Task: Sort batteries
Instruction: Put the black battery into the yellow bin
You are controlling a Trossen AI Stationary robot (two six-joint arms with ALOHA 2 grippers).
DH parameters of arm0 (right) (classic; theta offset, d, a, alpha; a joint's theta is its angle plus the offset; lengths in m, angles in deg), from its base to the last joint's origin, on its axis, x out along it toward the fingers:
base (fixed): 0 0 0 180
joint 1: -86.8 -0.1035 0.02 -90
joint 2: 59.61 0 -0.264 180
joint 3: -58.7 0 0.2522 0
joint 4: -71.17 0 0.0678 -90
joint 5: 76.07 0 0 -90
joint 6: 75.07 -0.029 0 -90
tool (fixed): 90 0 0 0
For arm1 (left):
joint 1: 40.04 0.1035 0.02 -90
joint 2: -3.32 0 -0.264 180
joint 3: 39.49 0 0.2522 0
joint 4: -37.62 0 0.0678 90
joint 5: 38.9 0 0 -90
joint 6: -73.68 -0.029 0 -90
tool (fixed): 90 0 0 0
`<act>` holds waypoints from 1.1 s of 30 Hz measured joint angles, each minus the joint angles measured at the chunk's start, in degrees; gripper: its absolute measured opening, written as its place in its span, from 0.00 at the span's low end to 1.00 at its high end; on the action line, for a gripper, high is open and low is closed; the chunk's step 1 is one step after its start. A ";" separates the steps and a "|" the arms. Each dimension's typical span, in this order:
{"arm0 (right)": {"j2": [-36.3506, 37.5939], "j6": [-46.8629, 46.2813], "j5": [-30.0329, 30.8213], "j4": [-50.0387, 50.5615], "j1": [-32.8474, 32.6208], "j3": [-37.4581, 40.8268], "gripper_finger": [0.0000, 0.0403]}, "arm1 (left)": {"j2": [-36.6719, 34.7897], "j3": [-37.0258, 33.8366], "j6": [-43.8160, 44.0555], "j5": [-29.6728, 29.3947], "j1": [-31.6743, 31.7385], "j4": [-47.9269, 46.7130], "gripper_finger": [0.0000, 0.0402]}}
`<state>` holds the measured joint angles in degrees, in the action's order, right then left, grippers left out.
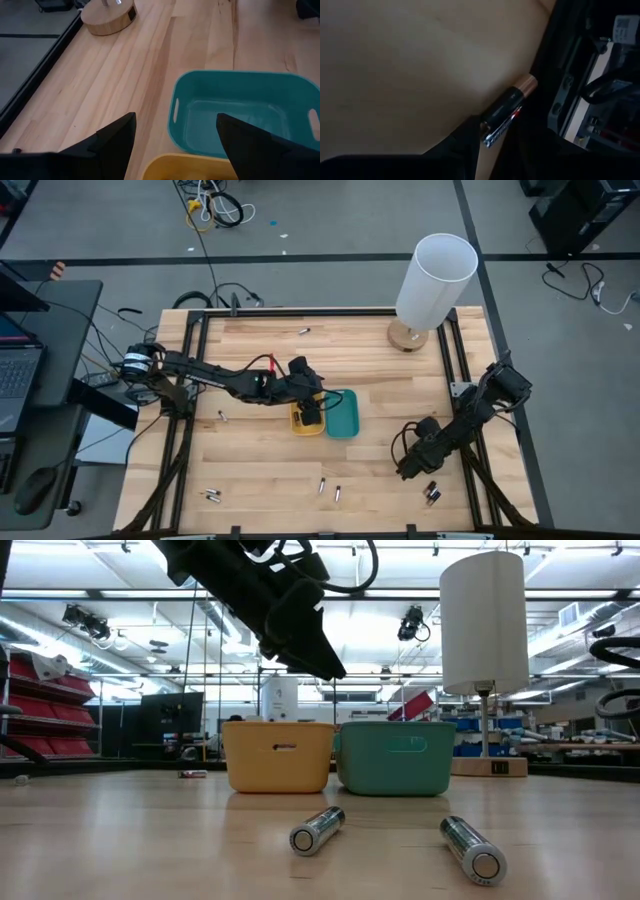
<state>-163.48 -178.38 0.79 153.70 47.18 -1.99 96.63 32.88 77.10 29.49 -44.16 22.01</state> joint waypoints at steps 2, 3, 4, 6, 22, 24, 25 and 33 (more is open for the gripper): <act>0.00 0.11 1.26 0.21 0.15 0.08 0.30 | -0.01 0.00 -0.04 -0.67 0.00 0.63 0.73; -0.06 0.34 2.23 0.45 0.38 0.16 0.30 | -0.01 0.00 -0.07 -0.82 0.00 0.89 0.73; -0.09 0.57 3.24 0.66 0.60 0.21 0.30 | 0.00 -0.01 -0.24 -0.87 0.00 1.04 0.73; -0.10 1.50 4.52 0.95 1.09 0.23 0.30 | -0.01 0.00 -1.07 -0.89 0.00 1.55 0.73; -0.15 43.98 5.78 10.03 11.45 -6.21 0.30 | -0.01 -0.02 -3.17 -0.98 0.04 4.48 0.73; -0.13 54.19 5.45 9.89 14.18 -7.63 0.30 | -0.01 0.00 -3.17 -0.98 0.04 5.08 0.73; -0.13 58.53 5.31 9.92 15.59 -8.17 0.30 | -0.01 0.00 -3.17 -0.98 0.04 5.33 0.73; -0.15 71.87 4.70 10.22 23.64 -8.73 0.30 | -0.04 0.74 -1.56 -0.93 0.04 2.62 0.73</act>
<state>-163.64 -106.51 5.49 163.91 70.82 -10.72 96.59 33.62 75.54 28.56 -44.12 24.63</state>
